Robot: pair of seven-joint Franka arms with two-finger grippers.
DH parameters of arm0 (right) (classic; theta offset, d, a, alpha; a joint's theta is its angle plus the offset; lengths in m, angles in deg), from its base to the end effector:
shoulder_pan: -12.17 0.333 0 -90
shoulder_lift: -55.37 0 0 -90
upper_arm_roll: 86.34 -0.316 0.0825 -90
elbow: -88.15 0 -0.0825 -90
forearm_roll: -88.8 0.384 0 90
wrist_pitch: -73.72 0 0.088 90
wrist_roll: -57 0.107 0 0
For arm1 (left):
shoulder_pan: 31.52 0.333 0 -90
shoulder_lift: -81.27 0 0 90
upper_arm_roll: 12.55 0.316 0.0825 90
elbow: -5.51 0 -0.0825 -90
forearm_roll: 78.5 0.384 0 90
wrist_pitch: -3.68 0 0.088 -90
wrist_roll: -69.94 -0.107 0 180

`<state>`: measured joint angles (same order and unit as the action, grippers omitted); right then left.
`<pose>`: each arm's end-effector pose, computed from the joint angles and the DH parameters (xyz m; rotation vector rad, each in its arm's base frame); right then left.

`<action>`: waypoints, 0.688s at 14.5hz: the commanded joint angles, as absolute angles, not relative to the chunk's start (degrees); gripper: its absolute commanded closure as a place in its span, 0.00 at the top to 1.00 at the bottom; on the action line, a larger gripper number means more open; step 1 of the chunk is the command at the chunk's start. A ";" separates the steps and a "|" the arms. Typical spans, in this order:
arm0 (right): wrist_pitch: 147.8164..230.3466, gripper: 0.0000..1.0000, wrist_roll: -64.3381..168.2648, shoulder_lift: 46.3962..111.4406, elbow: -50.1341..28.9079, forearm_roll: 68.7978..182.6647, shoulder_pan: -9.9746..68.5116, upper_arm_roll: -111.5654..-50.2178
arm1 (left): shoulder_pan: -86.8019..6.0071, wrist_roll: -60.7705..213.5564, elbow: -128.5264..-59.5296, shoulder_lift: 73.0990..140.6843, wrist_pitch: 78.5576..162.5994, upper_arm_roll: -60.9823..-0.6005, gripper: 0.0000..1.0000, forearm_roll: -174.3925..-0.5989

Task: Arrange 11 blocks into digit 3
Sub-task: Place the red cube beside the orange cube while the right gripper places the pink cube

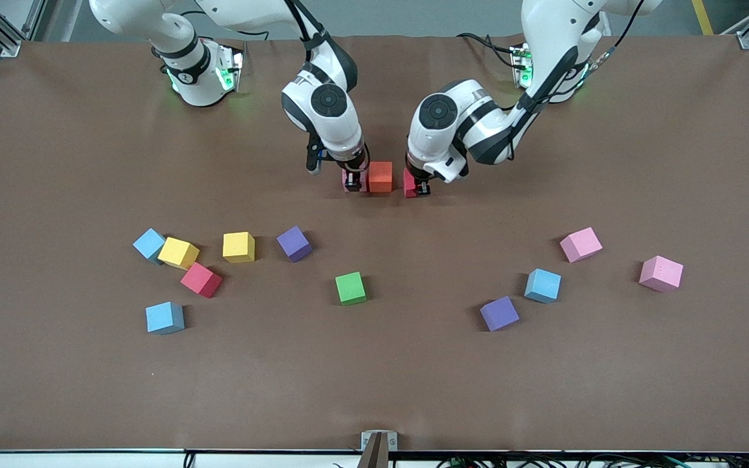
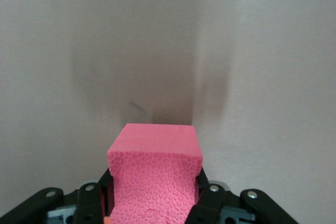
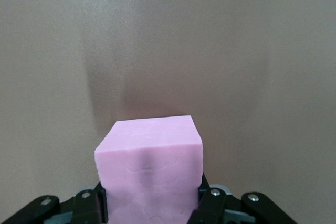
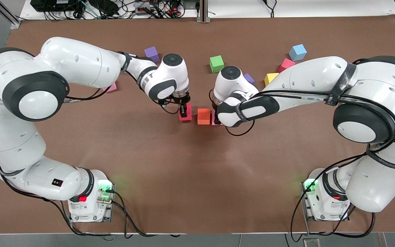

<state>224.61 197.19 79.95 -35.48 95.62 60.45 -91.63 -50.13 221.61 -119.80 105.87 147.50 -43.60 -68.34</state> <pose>0.3417 0.4585 0.2012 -2.1352 2.2513 0.1606 0.3554 -0.4262 0.2130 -2.0690 -2.2872 0.1661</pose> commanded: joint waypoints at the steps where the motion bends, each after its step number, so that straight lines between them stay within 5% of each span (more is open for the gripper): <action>1: 224.90 0.38 198.23 79.10 -36.22 96.53 60.69 -91.79 | -50.86 223.13 -120.26 105.97 148.52 -43.58 0.20 -68.75; 10: 224.90 0.39 198.24 79.98 -35.08 96.53 61.04 -91.79 | -52.18 224.10 -120.09 107.64 151.60 -43.49 0.20 -68.31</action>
